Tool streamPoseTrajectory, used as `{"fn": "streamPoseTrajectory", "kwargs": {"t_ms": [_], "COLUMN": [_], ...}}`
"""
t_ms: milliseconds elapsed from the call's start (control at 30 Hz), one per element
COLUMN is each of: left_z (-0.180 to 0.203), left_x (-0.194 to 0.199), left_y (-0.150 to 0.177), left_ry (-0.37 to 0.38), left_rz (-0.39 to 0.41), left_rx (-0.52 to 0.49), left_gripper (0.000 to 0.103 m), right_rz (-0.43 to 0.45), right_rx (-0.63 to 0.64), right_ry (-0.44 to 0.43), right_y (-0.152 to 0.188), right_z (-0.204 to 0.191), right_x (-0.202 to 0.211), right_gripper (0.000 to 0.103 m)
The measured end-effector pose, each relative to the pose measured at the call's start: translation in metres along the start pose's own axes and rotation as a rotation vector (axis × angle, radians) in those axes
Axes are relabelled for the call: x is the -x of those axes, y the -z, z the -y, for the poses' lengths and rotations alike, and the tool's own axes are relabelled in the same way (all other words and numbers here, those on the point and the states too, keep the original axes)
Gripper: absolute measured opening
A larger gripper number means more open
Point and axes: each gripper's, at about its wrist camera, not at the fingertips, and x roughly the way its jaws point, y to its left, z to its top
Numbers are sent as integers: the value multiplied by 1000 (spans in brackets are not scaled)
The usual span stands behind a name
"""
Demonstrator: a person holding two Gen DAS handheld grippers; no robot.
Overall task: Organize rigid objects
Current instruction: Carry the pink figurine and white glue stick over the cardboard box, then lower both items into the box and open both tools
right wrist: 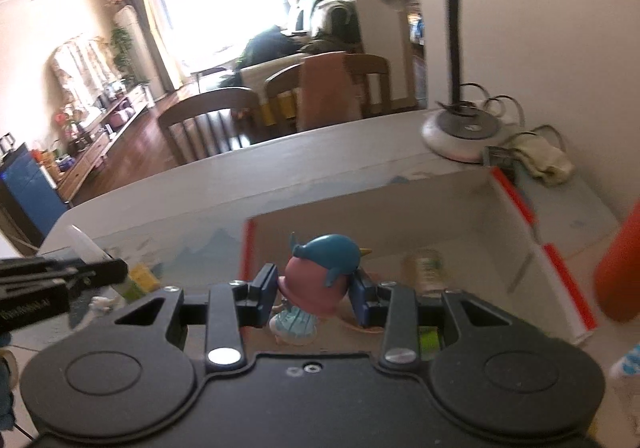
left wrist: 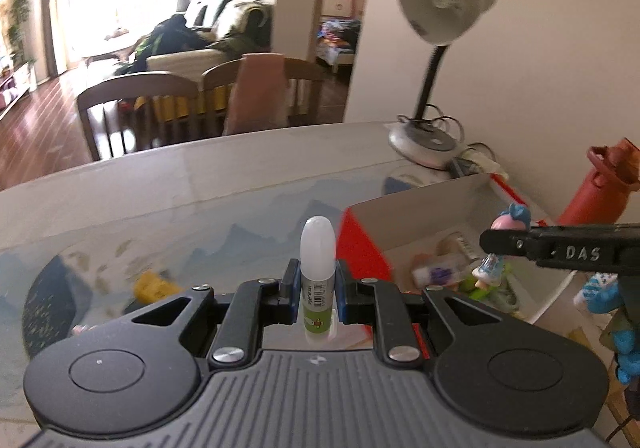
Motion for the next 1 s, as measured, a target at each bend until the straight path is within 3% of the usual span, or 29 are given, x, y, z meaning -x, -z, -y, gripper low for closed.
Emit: {"fn": "streamPoseTrajectory", "kwargs": {"t_ms": [333, 600, 1000], "left_z": [56, 93, 124], "left_x": [-31, -56, -121], "left_y": [-21, -35, -20], "left_ry": [58, 109, 135], "left_rz": [-23, -40, -236], "left_rx": [-83, -133, -137], "left_gripper": [17, 17, 17], "right_rz": [-20, -72, -229], "right_rx": [-45, -26, 188], "right_ry": [58, 50, 23], "right_y": [5, 13, 35], "right_z": [57, 83, 74], "right_x": [0, -7, -36], "right_gripper": [37, 37, 37]}}
